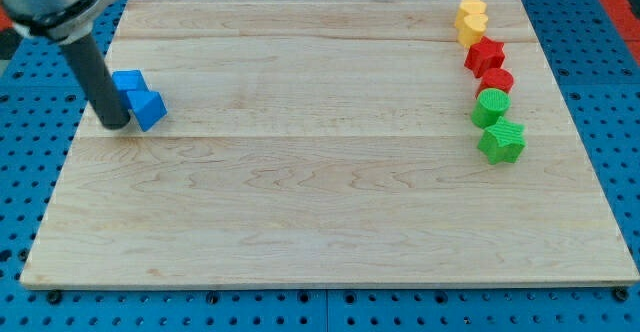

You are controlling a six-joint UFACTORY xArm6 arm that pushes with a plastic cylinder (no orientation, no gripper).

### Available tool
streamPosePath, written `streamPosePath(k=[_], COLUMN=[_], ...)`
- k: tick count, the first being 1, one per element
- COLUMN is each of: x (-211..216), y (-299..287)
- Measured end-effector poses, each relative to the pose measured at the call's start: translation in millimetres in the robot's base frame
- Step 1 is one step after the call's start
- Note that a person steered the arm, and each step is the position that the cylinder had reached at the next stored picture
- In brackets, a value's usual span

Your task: Place your arm at the bottom right of the board

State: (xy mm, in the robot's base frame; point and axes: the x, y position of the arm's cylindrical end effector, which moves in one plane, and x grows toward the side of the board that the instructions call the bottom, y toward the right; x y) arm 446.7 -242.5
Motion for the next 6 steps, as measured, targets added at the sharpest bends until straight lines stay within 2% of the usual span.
streamPosePath(k=[1, 2, 3, 4, 6], x=[65.2, 107.7, 162.3, 172.2, 162.5], y=[22.1, 61.4, 130.8, 167.7, 422.6])
